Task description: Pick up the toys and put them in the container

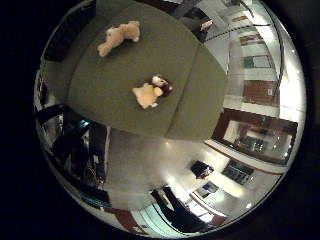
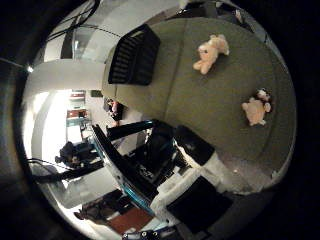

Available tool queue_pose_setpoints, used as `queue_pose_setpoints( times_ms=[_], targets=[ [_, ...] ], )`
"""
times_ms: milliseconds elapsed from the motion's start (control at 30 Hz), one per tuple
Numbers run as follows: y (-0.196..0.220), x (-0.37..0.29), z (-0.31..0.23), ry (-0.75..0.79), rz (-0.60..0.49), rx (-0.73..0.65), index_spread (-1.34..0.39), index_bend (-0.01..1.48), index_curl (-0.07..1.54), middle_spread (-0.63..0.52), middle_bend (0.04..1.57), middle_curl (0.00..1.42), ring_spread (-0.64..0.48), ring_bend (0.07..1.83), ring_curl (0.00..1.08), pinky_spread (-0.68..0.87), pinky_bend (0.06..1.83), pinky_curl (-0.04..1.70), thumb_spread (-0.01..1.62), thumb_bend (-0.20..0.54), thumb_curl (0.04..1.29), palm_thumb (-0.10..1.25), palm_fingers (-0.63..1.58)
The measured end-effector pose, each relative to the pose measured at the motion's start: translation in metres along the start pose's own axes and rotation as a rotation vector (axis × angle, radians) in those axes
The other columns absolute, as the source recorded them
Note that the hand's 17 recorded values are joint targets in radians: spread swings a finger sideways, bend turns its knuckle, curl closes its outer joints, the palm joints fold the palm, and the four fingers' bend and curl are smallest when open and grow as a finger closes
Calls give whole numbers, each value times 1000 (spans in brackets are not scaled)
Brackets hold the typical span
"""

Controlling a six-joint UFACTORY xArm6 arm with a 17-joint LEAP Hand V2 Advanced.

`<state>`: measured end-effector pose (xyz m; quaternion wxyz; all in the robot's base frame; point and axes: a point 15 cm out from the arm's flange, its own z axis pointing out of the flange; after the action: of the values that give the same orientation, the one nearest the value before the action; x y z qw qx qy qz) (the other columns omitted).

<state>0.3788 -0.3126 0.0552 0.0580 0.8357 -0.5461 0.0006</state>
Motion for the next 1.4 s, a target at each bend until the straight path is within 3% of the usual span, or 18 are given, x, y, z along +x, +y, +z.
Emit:
queue_pose_setpoints(
  times_ms=[200, 533, 833, 1400],
  targets=[
    [17, 75, 32, 105, -74, 7, -415, 172, 299, -38, 186, 299, 139, 310, 234, 334, 535, 79, 1118, -17, 361, 689, 98],
    [31, 135, 68, 230, -197, -13, -432, 164, 293, -37, 186, 299, 127, 310, 250, 309, 536, 106, 1063, -24, 371, 701, 52],
    [21, 138, 113, 236, -266, -18, -434, 173, 288, -36, 189, 304, 128, 322, 259, 299, 546, 121, 1038, -24, 345, 661, 40],
    [2, 136, 179, 199, -288, -21, -433, 175, 302, -38, 184, 299, 112, 314, 263, 304, 518, 128, 1018, -25, 339, 669, 83]
  ],
)
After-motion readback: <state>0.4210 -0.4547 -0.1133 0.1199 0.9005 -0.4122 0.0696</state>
